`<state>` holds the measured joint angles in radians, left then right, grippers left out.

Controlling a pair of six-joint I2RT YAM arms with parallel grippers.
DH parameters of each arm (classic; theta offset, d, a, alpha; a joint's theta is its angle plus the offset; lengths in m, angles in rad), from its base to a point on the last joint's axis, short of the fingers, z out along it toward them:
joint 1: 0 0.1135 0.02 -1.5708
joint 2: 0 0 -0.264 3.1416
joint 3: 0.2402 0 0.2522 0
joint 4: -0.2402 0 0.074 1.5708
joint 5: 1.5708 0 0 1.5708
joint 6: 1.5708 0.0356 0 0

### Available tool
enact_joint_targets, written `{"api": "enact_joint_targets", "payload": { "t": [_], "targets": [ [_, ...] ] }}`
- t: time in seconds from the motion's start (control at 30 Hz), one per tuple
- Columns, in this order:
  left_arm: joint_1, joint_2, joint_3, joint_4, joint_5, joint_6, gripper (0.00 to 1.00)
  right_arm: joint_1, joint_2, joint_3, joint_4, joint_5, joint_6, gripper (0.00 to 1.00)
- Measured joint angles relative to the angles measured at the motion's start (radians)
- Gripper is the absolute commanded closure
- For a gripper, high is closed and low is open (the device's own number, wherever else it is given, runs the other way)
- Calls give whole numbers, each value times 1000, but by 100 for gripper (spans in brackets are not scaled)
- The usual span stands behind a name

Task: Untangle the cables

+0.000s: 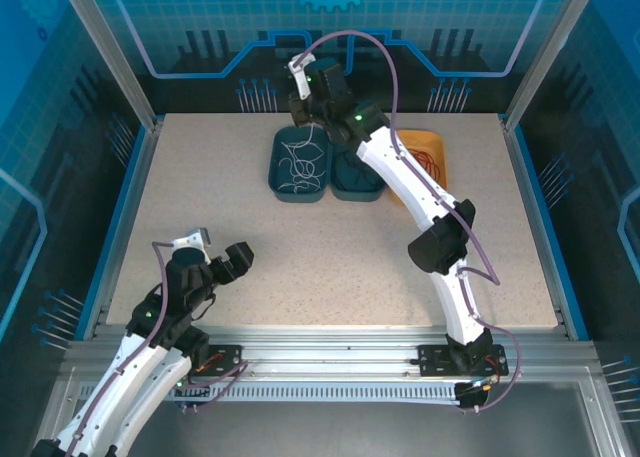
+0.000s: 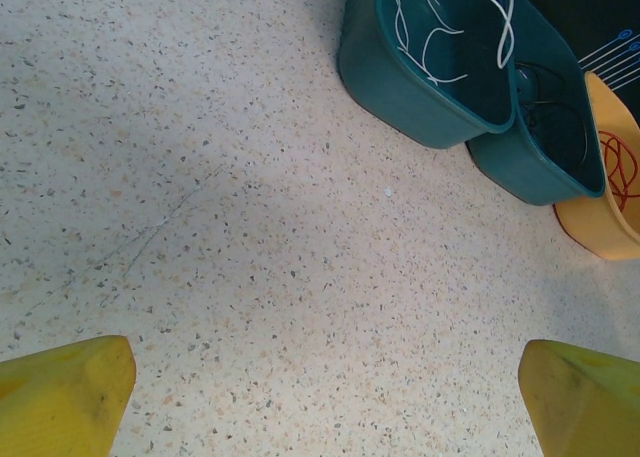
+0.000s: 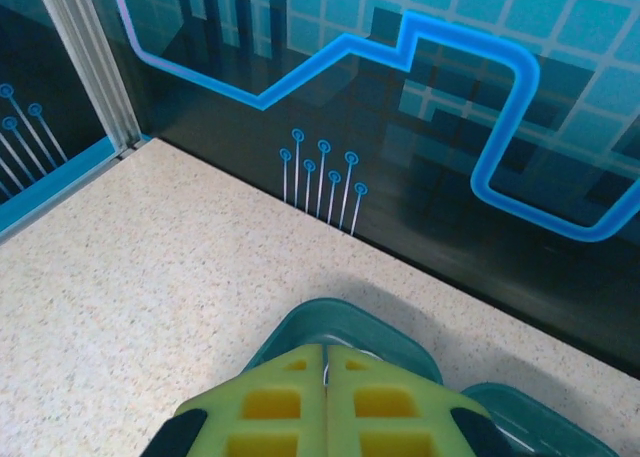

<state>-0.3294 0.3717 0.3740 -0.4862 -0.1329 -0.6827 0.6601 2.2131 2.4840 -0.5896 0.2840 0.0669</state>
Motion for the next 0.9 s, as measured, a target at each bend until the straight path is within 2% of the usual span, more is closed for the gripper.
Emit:
{"api": "enact_joint_targets", "payload": {
  "t": [0.37,0.9],
  "targets": [
    [0,-8,0,-5,10,-1,1,0,81,-2,188,87,-76,100],
    [0,-8,0,-23,10,-1,1,-25,195,-4,244,106,-101,100]
  ]
}}
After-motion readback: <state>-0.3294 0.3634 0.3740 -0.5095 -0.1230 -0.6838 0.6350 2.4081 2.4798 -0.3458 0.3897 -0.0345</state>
